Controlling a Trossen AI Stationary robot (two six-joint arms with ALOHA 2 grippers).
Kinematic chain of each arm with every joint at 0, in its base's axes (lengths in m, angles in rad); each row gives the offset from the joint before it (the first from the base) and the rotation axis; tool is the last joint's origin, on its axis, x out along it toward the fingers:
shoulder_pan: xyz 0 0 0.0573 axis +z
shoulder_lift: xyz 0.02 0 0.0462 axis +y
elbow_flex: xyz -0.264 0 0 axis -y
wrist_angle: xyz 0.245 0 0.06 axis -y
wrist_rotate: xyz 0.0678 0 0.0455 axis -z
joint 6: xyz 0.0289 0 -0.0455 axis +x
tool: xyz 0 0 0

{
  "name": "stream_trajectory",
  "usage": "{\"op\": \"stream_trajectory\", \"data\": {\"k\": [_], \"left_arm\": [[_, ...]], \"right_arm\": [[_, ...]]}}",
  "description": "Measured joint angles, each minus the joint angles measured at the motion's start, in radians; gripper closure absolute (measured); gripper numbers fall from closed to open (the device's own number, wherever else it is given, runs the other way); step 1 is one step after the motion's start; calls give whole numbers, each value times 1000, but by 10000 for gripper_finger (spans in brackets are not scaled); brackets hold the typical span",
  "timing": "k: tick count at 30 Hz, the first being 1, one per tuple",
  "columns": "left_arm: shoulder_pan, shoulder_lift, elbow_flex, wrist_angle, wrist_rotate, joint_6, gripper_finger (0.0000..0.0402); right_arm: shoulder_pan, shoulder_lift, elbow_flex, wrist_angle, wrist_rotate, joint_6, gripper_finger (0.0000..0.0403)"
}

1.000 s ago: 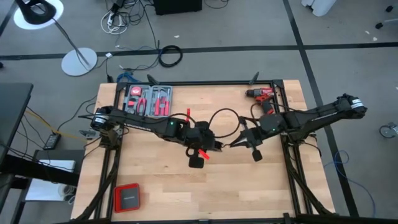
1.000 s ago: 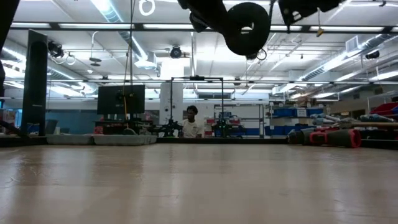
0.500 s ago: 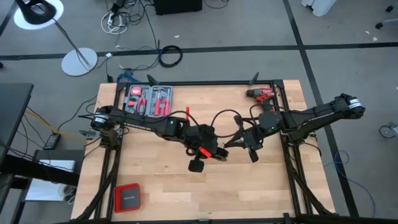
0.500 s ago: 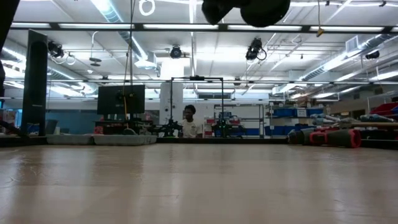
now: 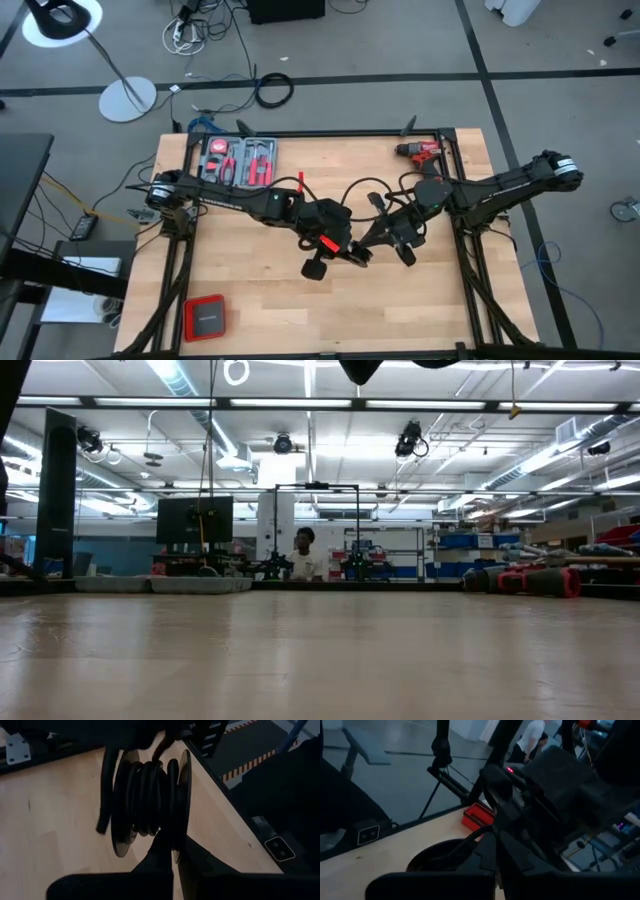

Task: Coil cords
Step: Coil the black wire on the spool

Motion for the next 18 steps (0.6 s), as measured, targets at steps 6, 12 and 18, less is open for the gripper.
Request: {"op": "stream_trajectory", "data": {"k": [6,12,18], "left_arm": [[0,1,0,19,5,7,394],[-1,3,-2,31,20,25,394],[-4,3,-3,46,16,29,394]], "right_arm": [[-12,47,2,28,-3,-7,400],[-8,79,2,62,-3,32,392],[-30,73,2,28,28,74,357]]}}
